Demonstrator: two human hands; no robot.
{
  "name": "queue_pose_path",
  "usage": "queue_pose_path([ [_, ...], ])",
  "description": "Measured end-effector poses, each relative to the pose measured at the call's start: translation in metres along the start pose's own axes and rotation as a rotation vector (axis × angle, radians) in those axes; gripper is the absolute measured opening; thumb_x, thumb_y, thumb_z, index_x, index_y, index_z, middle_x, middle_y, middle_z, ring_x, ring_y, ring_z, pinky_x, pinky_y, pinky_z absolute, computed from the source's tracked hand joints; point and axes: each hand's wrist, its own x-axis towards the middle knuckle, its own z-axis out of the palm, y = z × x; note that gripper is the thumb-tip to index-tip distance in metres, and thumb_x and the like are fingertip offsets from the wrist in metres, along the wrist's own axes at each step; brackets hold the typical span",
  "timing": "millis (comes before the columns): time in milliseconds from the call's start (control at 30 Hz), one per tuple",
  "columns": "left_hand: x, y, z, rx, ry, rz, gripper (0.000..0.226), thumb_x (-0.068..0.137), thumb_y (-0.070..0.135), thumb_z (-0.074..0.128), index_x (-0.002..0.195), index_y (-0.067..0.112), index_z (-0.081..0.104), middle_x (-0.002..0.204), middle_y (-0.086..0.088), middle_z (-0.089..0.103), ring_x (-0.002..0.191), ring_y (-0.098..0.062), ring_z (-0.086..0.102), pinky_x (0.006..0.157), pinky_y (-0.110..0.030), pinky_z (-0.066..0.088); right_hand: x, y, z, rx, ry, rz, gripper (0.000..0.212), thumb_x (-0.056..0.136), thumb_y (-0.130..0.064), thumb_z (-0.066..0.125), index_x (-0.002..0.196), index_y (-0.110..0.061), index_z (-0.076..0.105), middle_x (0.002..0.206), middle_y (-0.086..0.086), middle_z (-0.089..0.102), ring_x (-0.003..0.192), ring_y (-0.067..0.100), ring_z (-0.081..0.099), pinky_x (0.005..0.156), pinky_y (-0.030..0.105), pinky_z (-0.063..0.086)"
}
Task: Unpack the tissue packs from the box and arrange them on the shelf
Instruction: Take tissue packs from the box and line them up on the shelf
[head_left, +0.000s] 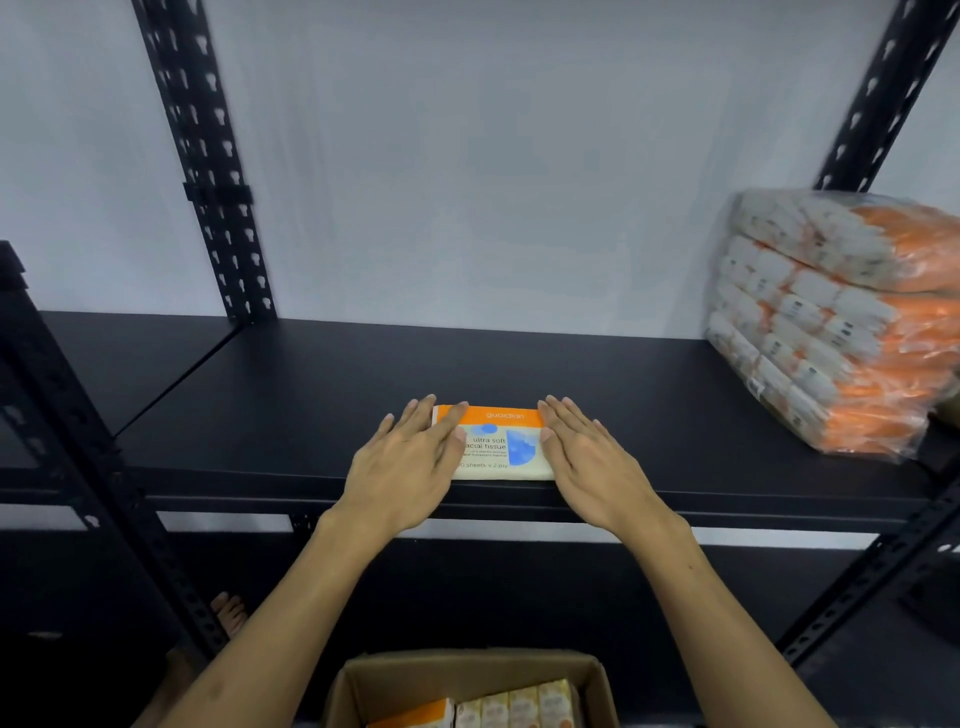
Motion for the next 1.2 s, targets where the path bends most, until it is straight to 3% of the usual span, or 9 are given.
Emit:
queue_pose_path([
  [133,-0.002,-0.001,-0.001,-0.003,-0.039,-0.066,0.059,0.104,0.058,0.014,0.160,0.041,0.009,0.167,0.000,0.023,0.155,-0.020,0.016,0.125,-0.045,0.013,-0.001,0.001,-0.001,-0.017,-0.006,0.003,0.057,0.110,-0.042,0.018,0.163,-0.020,0.015,0.169,-0.008,0.012,0.155,0.006,0.005,0.125,0.029,0.007],
  [367,0.000,-0.015,-0.004,-0.128,-0.035,-0.071,0.068,0.102,0.063,0.012,0.162,0.031,0.009,0.168,0.001,0.021,0.156,-0.021,0.011,0.125,-0.043,0.009,0.004,-0.004,-0.012,-0.145,-0.053,0.003,0.059,0.109,-0.045,0.015,0.162,-0.021,0.015,0.169,-0.007,0.015,0.156,0.009,0.006,0.128,0.038,0.003],
  [600,0.013,-0.061,-0.027,-0.054,-0.001,-0.135,0.068,0.105,0.057,0.018,0.160,0.018,0.025,0.166,-0.006,0.025,0.156,-0.024,0.014,0.126,-0.044,0.013,0.013,-0.043,-0.015,-0.201,-0.003,-0.152,0.062,0.106,-0.055,0.012,0.163,-0.028,0.012,0.169,-0.006,0.015,0.157,0.013,0.005,0.127,0.048,0.003],
  [867,0.043,-0.136,-0.045,0.010,-0.041,-0.189,0.061,0.105,0.053,0.021,0.144,0.016,0.049,0.150,-0.009,0.049,0.147,-0.031,0.035,0.119,-0.051,0.028,0.029,-0.062,0.007,-0.189,-0.114,-0.120,0.068,0.100,-0.066,0.006,0.162,-0.036,0.006,0.170,-0.003,0.010,0.157,0.022,0.006,0.124,0.058,0.003],
  [933,0.049,-0.153,-0.049,0.062,-0.054,-0.240,0.059,0.106,0.050,0.022,0.147,0.013,0.046,0.153,-0.011,0.045,0.148,-0.032,0.031,0.120,-0.052,0.024,0.031,-0.062,0.009,-0.199,-0.119,-0.121,0.070,0.099,-0.067,0.004,0.162,-0.036,0.005,0.170,-0.004,0.010,0.157,0.021,0.006,0.125,0.057,0.003],
  [1067,0.052,-0.167,-0.044,0.096,-0.113,-0.323,0.064,0.107,0.050,0.023,0.160,0.015,0.023,0.168,-0.008,0.016,0.156,-0.028,0.008,0.125,-0.050,0.007,0.041,-0.068,0.012,-0.197,-0.134,-0.137,0.069,0.099,-0.067,0.004,0.161,-0.037,0.004,0.170,-0.005,0.009,0.157,0.019,0.005,0.125,0.056,0.003],
  [1200,0.053,-0.169,-0.036,0.073,-0.103,-0.337,0.067,0.106,0.053,0.023,0.162,0.018,0.014,0.170,-0.004,0.006,0.157,-0.022,0.000,0.127,-0.045,0.003,0.066,-0.085,0.021,-0.186,-0.148,-0.161,0.070,0.098,-0.067,0.003,0.161,-0.038,0.004,0.170,-0.006,0.008,0.157,0.019,0.004,0.125,0.056,0.003],
])
